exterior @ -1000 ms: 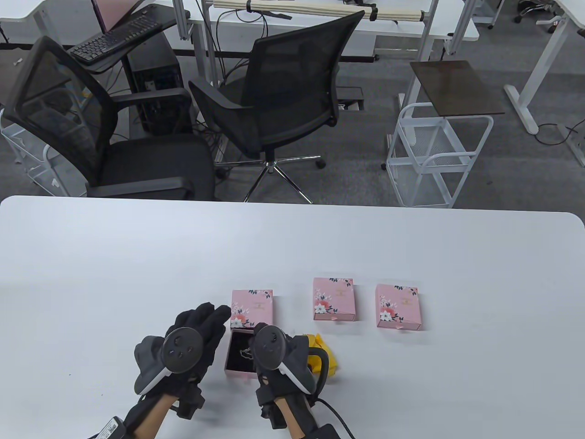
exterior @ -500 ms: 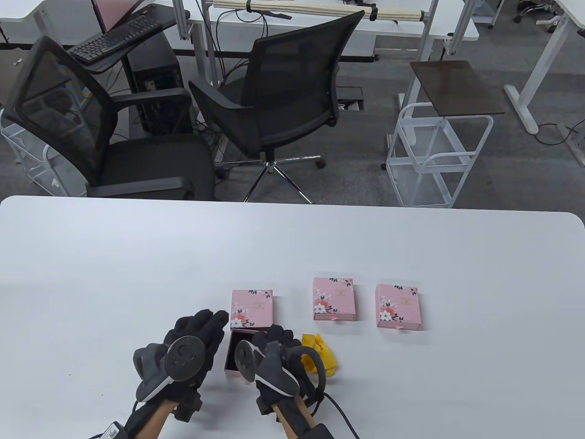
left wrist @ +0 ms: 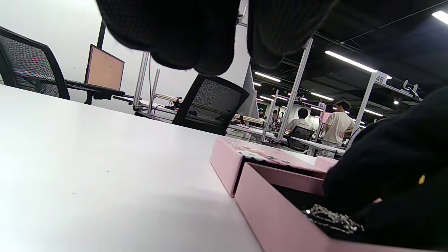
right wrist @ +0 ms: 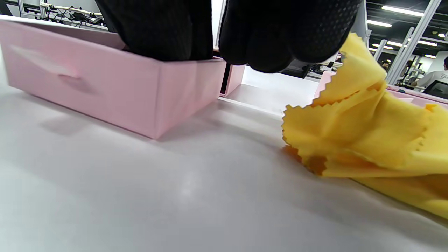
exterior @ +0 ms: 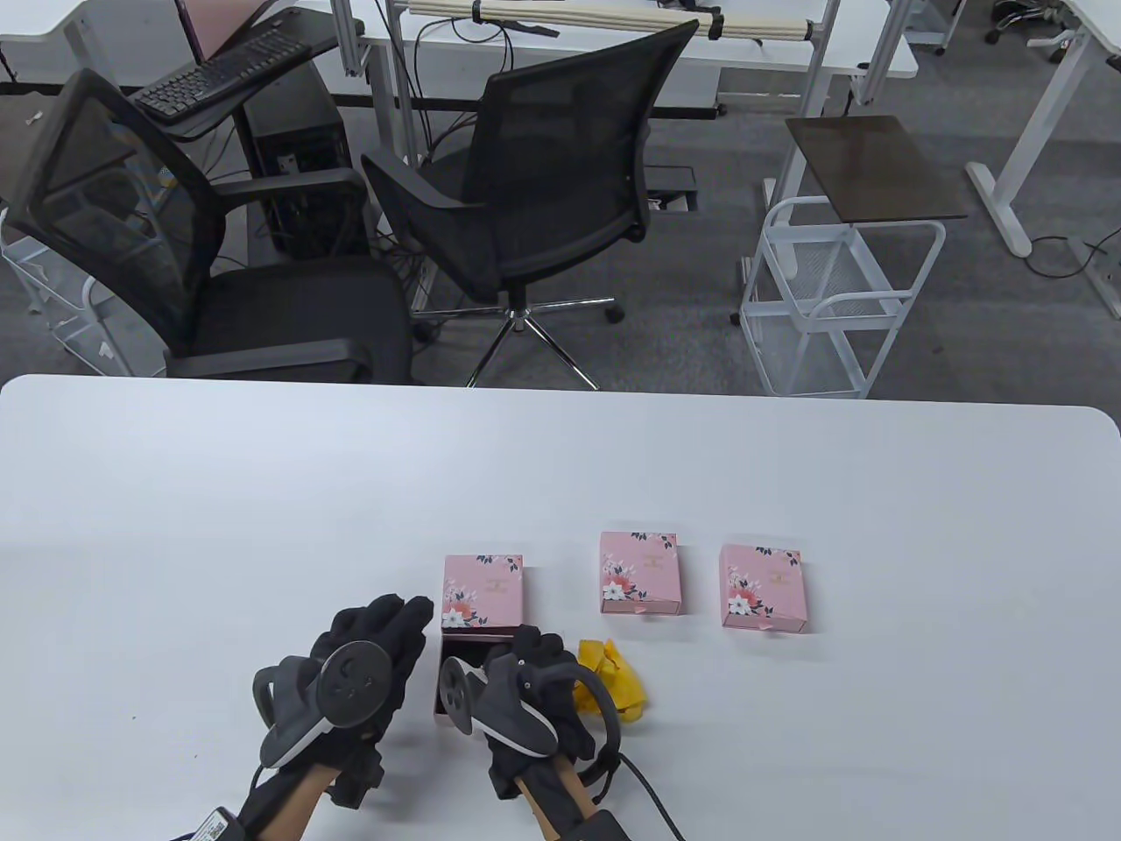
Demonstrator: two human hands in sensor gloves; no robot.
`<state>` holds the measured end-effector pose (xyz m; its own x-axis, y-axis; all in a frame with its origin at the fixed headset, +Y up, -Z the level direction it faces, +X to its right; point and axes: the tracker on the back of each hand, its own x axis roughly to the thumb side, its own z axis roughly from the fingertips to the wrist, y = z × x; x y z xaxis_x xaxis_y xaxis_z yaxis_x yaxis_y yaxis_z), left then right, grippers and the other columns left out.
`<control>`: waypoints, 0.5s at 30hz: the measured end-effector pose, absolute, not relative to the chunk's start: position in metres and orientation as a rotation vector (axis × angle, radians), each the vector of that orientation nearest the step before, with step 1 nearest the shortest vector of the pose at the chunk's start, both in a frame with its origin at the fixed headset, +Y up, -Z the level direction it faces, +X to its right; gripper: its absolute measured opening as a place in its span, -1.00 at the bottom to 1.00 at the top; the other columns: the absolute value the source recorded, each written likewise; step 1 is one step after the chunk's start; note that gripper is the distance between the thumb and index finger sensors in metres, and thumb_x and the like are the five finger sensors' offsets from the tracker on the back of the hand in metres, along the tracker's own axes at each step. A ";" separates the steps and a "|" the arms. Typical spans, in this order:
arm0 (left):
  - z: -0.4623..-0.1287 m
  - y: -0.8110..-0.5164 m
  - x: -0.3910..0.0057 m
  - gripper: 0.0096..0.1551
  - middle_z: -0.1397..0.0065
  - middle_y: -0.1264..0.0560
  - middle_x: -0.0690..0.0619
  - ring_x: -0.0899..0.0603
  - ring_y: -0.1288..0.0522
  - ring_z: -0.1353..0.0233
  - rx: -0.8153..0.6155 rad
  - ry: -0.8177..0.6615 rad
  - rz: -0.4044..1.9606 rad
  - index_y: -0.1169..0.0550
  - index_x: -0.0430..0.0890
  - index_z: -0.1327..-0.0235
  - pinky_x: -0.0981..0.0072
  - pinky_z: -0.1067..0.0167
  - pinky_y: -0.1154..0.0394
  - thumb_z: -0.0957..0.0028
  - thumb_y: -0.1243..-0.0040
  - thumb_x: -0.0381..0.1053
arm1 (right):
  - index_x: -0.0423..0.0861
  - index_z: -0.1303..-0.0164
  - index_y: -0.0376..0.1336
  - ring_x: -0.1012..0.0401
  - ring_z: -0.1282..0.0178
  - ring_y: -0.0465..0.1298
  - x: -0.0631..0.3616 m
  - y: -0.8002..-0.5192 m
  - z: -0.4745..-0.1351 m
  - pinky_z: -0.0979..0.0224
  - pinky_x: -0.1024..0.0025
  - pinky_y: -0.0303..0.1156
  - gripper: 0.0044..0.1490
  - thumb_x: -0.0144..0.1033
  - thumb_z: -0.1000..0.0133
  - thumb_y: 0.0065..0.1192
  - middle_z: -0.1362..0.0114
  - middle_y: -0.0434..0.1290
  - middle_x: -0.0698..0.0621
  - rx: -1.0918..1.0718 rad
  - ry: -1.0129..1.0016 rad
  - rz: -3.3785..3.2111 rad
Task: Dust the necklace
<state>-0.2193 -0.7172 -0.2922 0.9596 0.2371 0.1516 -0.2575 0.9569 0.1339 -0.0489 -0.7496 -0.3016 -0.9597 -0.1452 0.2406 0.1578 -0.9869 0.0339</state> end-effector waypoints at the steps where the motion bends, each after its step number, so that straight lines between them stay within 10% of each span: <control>1: -0.292 -0.717 -0.220 -0.52 -0.59 -0.46 -0.08 -0.25 -0.41 -0.46 0.153 -0.133 0.253 -0.48 0.18 -0.51 -0.10 -0.34 -0.41 -0.30 -0.14 0.09 | -0.17 -0.48 0.32 -0.29 -0.39 0.35 -0.049 -0.750 -0.301 -0.41 -0.14 0.35 -0.47 -0.32 -0.32 0.39 -0.59 0.22 -0.39 -0.361 -0.064 -2.965; 15: -0.293 -0.717 -0.221 -0.52 -0.60 -0.45 -0.08 -0.25 -0.40 -0.46 0.155 -0.127 0.262 -0.48 0.18 -0.51 -0.10 -0.34 -0.41 -0.30 -0.14 0.09 | -0.15 -0.42 0.37 -0.28 -0.39 0.34 -0.054 -0.756 -0.301 -0.44 -0.17 0.33 -0.54 -0.32 -0.33 0.35 -0.58 0.22 -0.37 -0.395 0.033 -2.898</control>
<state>-0.2214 -0.7170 -0.2929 0.9581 0.2474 0.1445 -0.2668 0.9542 0.1355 -0.0541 -0.7557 -0.3006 -0.9404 -0.2162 0.2623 0.2102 -0.9763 -0.0513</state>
